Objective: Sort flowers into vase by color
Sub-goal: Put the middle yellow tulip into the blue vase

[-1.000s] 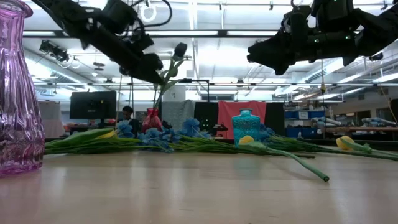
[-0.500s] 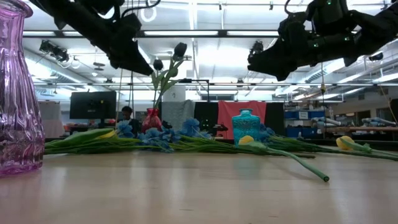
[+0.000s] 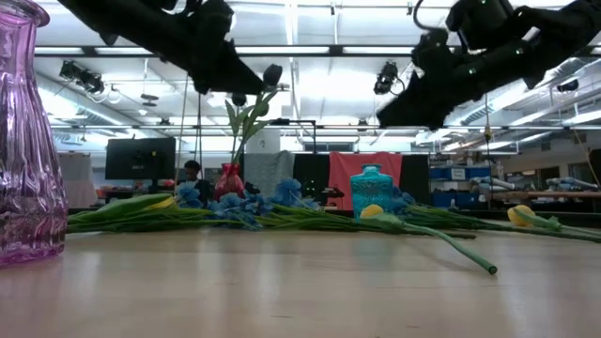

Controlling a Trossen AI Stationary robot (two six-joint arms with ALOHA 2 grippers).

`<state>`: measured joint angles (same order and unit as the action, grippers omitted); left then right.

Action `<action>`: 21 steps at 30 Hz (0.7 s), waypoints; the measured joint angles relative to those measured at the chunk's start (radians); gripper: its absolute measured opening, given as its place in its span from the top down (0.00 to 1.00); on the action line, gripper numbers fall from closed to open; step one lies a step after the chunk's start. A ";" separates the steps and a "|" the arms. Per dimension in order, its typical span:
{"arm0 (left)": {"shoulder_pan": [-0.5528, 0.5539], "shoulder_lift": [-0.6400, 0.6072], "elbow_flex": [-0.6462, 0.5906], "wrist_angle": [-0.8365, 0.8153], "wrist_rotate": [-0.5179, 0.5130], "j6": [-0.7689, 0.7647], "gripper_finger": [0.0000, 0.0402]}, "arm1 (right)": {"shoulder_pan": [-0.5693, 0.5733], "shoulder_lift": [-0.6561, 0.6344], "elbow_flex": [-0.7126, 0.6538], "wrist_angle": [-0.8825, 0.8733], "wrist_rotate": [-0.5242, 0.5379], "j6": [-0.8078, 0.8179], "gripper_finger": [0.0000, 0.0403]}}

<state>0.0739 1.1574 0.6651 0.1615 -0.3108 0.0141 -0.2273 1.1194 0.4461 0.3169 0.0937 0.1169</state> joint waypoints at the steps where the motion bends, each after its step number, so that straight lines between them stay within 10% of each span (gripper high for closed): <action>1: -0.005 0.009 0.000 0.017 0.003 0.023 0.62 | 0.003 0.000 0.000 -0.034 0.007 0.042 0.51; 13: -0.022 0.017 -0.024 0.254 0.296 0.161 0.62 | 0.210 0.044 0.125 -0.508 0.075 0.500 0.56; 21: -0.028 0.006 -0.194 0.617 0.301 0.180 0.62 | 0.230 0.294 0.313 -0.599 0.069 0.535 0.57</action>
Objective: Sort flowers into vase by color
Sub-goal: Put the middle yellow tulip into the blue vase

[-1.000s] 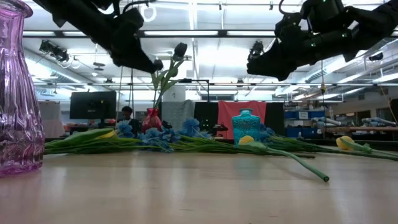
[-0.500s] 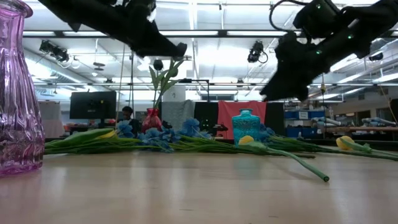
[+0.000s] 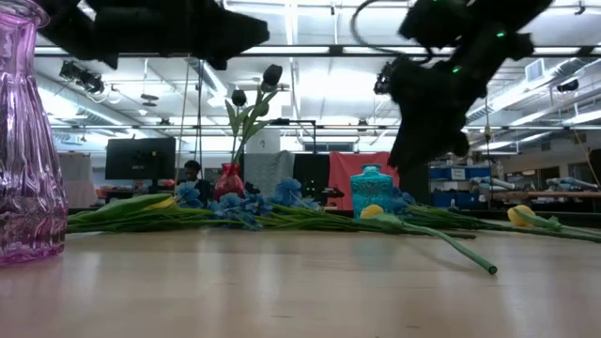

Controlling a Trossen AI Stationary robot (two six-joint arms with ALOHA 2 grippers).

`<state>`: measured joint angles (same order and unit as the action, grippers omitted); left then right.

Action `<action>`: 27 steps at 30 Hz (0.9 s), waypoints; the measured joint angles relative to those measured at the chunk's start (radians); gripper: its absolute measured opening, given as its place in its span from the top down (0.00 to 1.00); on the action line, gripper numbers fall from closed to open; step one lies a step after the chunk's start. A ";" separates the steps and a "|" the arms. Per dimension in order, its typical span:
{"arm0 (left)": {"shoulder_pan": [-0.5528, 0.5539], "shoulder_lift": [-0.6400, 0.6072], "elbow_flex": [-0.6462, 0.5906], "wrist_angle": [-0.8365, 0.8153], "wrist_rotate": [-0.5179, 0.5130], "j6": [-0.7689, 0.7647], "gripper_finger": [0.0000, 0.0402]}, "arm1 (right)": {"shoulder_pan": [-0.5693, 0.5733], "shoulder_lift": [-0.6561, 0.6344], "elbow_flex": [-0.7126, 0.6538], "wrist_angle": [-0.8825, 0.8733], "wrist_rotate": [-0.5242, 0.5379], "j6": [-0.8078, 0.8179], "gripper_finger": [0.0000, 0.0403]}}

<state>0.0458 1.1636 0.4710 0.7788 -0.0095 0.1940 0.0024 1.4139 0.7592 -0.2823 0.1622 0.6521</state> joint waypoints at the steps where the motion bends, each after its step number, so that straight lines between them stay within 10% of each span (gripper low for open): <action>1: 0.001 -0.002 -0.021 0.020 -0.016 0.003 0.62 | -0.004 0.035 0.028 -0.027 -0.009 0.000 0.57; 27: 0.001 -0.043 -0.117 0.052 -0.151 -0.011 0.62 | 0.093 0.506 0.568 -0.618 -0.229 0.141 0.58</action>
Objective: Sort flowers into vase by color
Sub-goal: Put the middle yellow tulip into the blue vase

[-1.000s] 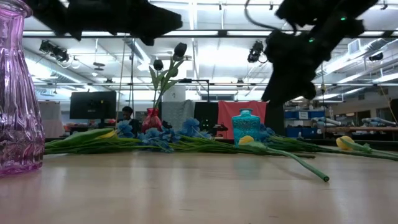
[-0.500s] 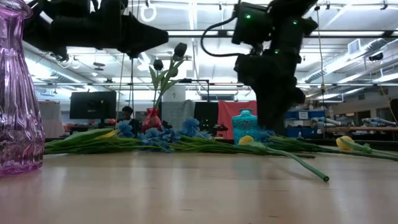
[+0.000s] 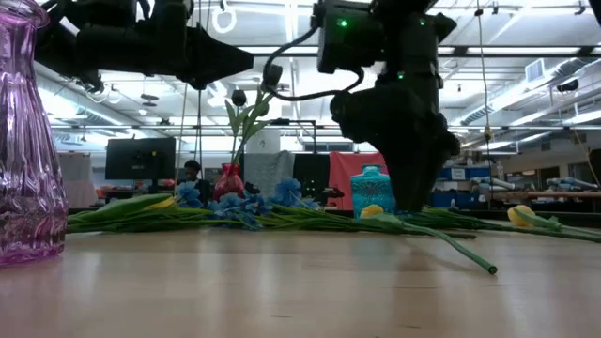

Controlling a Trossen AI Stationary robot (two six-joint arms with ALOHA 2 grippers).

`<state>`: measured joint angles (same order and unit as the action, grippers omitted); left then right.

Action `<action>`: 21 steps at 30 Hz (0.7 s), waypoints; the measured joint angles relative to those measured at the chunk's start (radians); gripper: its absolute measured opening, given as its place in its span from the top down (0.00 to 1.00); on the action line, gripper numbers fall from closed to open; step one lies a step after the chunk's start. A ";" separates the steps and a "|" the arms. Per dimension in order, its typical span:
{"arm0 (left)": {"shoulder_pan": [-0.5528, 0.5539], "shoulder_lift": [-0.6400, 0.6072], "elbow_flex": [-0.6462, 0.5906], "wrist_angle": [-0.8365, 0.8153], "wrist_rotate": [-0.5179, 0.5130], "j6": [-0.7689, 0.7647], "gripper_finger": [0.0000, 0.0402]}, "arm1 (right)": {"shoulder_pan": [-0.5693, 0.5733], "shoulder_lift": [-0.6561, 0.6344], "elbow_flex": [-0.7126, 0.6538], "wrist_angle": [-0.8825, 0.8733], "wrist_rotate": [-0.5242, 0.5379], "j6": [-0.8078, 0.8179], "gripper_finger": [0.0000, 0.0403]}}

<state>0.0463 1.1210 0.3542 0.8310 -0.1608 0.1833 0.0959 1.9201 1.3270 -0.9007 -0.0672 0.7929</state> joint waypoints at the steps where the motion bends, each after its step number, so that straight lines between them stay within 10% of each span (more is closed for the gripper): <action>1: 0.000 0.000 0.000 0.000 0.000 0.000 0.62 | 0.006 0.012 0.016 -0.016 0.005 0.000 0.58; 21: 0.000 0.000 0.000 -0.019 -0.080 0.022 0.62 | 0.006 0.116 0.068 -0.063 0.075 -0.056 0.67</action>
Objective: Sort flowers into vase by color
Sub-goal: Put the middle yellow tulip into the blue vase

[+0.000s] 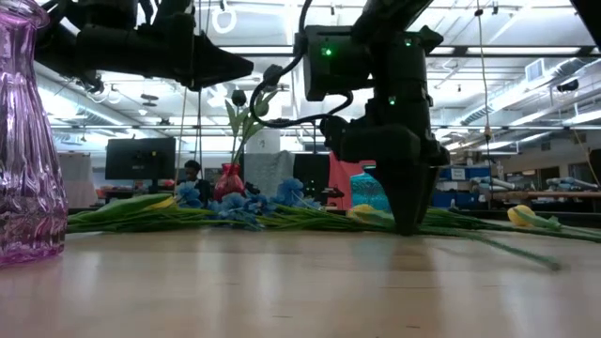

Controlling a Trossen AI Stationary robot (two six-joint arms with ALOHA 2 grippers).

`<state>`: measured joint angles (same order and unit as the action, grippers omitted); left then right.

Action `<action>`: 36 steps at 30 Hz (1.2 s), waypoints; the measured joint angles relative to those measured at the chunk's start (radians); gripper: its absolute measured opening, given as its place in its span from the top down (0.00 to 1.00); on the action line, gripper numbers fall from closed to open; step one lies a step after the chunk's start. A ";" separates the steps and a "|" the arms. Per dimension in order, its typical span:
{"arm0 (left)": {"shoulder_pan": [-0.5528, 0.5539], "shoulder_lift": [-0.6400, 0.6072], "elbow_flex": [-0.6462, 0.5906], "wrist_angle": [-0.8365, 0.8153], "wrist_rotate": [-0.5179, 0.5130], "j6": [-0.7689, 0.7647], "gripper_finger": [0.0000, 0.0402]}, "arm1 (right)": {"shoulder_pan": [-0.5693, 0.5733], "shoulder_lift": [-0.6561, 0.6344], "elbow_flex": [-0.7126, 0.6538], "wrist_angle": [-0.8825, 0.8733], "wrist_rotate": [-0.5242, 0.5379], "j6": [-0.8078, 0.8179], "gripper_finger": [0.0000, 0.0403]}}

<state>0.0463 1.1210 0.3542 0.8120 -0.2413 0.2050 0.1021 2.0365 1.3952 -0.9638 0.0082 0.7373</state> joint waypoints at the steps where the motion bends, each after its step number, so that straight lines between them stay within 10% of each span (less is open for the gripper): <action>1: 0.000 0.000 0.000 -0.003 0.000 0.000 0.62 | -0.001 -0.002 0.000 -0.006 0.000 -0.005 0.69; 12: 0.000 0.000 0.000 -0.008 0.000 0.000 0.62 | -0.014 -0.013 0.000 -0.029 -0.013 -0.045 0.97; 21: 0.000 0.000 0.000 -0.021 -0.001 0.004 0.62 | -0.036 -0.138 -0.001 -0.107 0.041 -0.008 0.92; 36: 0.000 0.000 0.000 -0.017 -0.002 0.020 0.62 | -0.016 -0.475 -0.001 0.050 0.597 -0.126 0.91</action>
<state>0.0463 1.1210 0.3542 0.7946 -0.2433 0.2249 0.0858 1.5619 1.3941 -0.9139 0.6048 0.6114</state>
